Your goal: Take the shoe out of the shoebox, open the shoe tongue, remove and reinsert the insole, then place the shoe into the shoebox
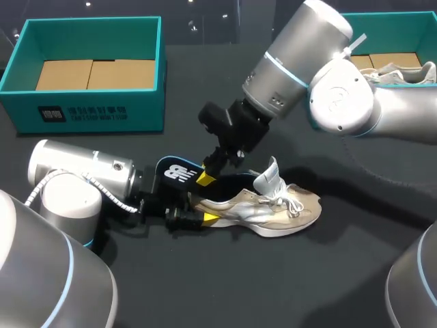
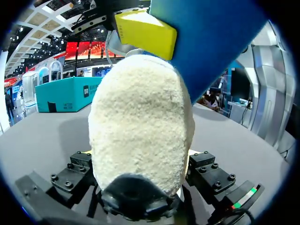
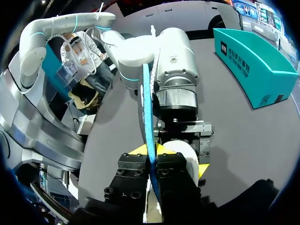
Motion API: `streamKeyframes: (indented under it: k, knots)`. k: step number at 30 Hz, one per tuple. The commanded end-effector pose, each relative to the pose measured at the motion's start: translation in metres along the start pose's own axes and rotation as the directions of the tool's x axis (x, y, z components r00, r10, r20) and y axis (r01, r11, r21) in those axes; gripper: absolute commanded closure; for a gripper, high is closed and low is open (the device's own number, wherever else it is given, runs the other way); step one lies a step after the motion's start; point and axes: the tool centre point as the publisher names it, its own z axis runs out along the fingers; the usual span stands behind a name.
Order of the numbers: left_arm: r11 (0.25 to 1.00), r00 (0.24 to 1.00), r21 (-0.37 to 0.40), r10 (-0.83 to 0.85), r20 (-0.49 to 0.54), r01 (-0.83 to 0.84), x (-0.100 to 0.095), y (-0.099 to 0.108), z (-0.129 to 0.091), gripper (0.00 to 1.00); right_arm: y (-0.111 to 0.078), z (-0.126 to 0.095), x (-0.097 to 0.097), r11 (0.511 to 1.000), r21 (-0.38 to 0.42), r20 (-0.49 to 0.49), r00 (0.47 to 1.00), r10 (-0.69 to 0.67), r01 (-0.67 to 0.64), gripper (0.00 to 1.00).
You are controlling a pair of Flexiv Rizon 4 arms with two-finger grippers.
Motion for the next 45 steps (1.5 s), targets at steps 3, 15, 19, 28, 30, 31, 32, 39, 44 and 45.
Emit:
streamKeyframes:
  k: [3,15,19,28,30,31,32,39,44,45]
  knots:
    - [1.0,1.0,-0.002,0.0,0.001,0.0,-0.001,0.001,0.001,1.0,0.006,-0.004,0.005,1.0,0.024,0.013,1.0,0.002,-0.002,1.0]
    - [1.0,1.0,-0.002,0.0,0.001,0.0,-0.001,0.001,0.001,1.0,0.031,-0.022,0.023,0.987,-0.094,0.049,0.99,-0.129,0.133,1.0]
    - [1.0,1.0,-0.002,0.0,0.001,0.0,-0.001,0.001,0.001,1.0,0.049,-0.053,0.045,0.963,-0.231,0.07,0.99,-0.125,0.138,1.0]
    - [1.0,1.0,-0.002,0.0,0.001,0.0,-0.001,0.001,0.001,1.0,0.063,-0.077,0.068,0.865,-0.444,0.064,0.972,-0.227,0.232,1.0]
    - [1.0,1.0,-0.002,0.0,0.001,0.0,-0.001,0.001,0.001,1.0,0.063,-0.077,0.068,0.865,-0.444,0.064,0.972,-0.227,0.232,1.0]
    - [1.0,1.0,-0.002,0.0,0.001,0.0,-0.001,0.001,0.001,1.0,0.063,-0.077,0.068,0.865,-0.444,0.064,0.972,-0.227,0.232,1.0]
    - [1.0,1.0,-0.002,0.0,0.001,0.0,-0.001,0.001,0.001,1.0,0.063,-0.077,0.068,0.865,-0.444,0.064,0.972,-0.227,0.232,1.0]
    - [1.0,1.0,-0.002,0.0,0.001,0.0,-0.001,0.001,0.001,1.0,0.074,-0.108,0.086,0.82,-0.5,0.118,0.961,-0.252,0.277,1.0]
    - [1.0,1.0,-0.002,0.0,0.001,0.0,-0.001,0.001,0.001,1.0,0.082,-0.147,0.12,0.743,-0.639,0.088,0.978,-0.189,0.201,1.0]
    - [1.0,1.0,-0.002,0.0,0.001,0.0,-0.001,0.001,0.001,1.0,0.085,-0.154,0.129,0.734,-0.649,0.086,0.978,-0.188,0.198,1.0]
